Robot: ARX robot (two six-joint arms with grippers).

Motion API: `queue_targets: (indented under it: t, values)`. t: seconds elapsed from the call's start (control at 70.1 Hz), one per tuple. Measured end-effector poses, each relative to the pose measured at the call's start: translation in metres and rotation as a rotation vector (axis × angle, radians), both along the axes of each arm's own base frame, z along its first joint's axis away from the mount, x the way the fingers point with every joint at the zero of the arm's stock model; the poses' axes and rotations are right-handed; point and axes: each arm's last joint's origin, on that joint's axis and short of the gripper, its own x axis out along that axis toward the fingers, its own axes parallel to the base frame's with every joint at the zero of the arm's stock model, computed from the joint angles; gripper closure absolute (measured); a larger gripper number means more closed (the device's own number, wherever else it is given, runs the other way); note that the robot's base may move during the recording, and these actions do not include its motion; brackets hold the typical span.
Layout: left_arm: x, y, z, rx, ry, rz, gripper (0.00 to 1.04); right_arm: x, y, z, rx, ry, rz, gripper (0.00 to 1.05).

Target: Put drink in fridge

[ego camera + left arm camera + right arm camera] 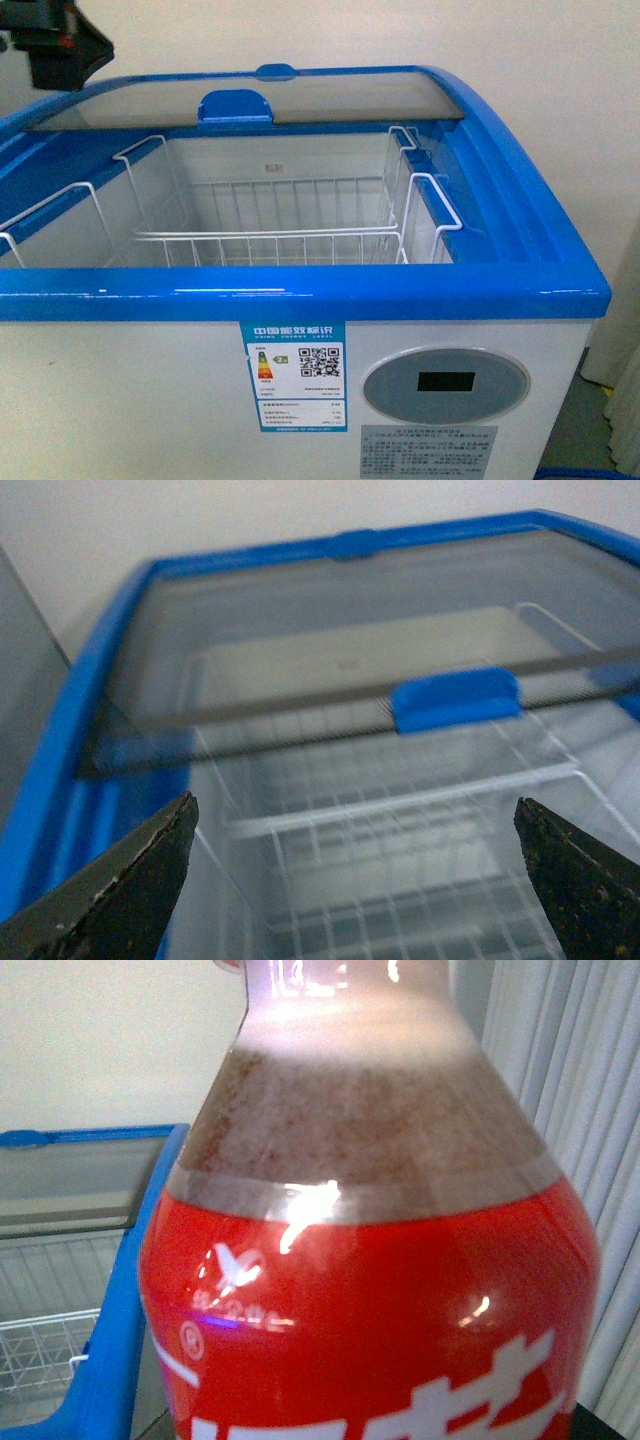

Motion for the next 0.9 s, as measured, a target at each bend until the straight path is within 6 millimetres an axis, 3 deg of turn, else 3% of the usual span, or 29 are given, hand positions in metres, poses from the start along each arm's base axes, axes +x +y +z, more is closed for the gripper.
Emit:
queue_targets:
  t: [0.128, 0.328, 0.485, 0.542, 0.728, 0.814, 0.899]
  values:
    - [-0.066, 0.01, -0.01, -0.115, 0.066, -0.038, 0.08, 0.0, 0.0, 0.0, 0.0, 0.0, 0.0, 0.67]
    - [-0.164, 0.028, -0.052, -0.217, 0.227, -0.043, 0.09, 0.0, 0.0, 0.0, 0.0, 0.0, 0.0, 0.67]
    - [-0.213, 0.037, -0.072, -0.115, -0.035, 0.25, 0.32, 0.0, 0.0, 0.0, 0.0, 0.0, -0.001, 0.67]
    - [-0.223, 0.038, -0.078, -0.11, -0.077, 0.266, 0.39, 0.001, 0.0, -0.001, 0.005, 0.014, 0.011, 0.67]
    - [-0.23, 0.038, -0.089, -0.1, -0.125, 0.264, 0.68, 0.01, -0.012, 0.007, 0.086, 0.418, 0.309, 0.67]
    - [-0.23, 0.038, -0.094, -0.098, -0.122, 0.267, 0.8, 0.027, -0.022, 0.009, 0.084, 0.454, 0.373, 0.67]
    - [-0.23, 0.038, -0.097, -0.096, -0.126, 0.265, 0.94, 0.054, -0.037, 0.024, 0.003, 0.434, 0.404, 0.67]
